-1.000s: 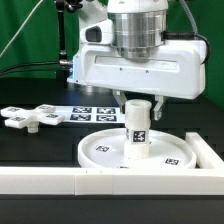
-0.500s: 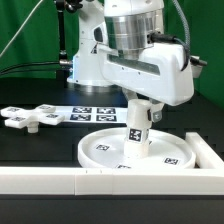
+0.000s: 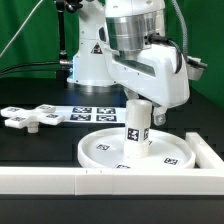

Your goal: Assemble round table

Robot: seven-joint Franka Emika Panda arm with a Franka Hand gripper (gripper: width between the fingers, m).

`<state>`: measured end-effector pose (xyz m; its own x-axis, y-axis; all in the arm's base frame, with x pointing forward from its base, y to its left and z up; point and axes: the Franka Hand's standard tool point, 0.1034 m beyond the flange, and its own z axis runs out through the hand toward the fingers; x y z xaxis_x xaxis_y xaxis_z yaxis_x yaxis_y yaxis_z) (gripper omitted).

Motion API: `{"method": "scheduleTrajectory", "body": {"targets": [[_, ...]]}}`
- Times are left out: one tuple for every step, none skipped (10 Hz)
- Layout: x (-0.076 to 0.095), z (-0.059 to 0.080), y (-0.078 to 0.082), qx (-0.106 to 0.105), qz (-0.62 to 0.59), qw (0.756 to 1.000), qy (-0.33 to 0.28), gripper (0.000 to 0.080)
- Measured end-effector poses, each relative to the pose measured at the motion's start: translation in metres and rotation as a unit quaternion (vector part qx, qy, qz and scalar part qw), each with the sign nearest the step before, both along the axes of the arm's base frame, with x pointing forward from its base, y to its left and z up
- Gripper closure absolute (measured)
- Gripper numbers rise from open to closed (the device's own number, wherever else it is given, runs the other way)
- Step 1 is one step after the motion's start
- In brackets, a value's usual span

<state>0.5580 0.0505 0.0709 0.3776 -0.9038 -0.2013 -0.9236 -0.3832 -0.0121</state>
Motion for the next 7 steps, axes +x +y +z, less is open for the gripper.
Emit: {"method": "scheduleTrajectory", "body": {"targets": [[-0.0002,-0.0004,0.0,0.002,0.035,0.999,-0.006,0.0157],[-0.0003,-0.0007,0.0,0.005,0.081,0.997,-0.015,0.0151],[-0.0005,-0.0009,0.0,0.008,0.115,0.993,-0.021,0.0151],[-0.0006,-0.0012,0.0,0.01,0.142,0.989,-0.026,0.015],[-0.0009,-0.0024,-0.0012,0.012,0.199,0.979,-0.036,0.015],[-0.0008,-0.0043,-0.0028,0.013,0.248,0.968,-0.044,0.015],[0.0012,-0.0034,-0.0044,0.016,0.308,0.95,-0.054,0.015]]}}
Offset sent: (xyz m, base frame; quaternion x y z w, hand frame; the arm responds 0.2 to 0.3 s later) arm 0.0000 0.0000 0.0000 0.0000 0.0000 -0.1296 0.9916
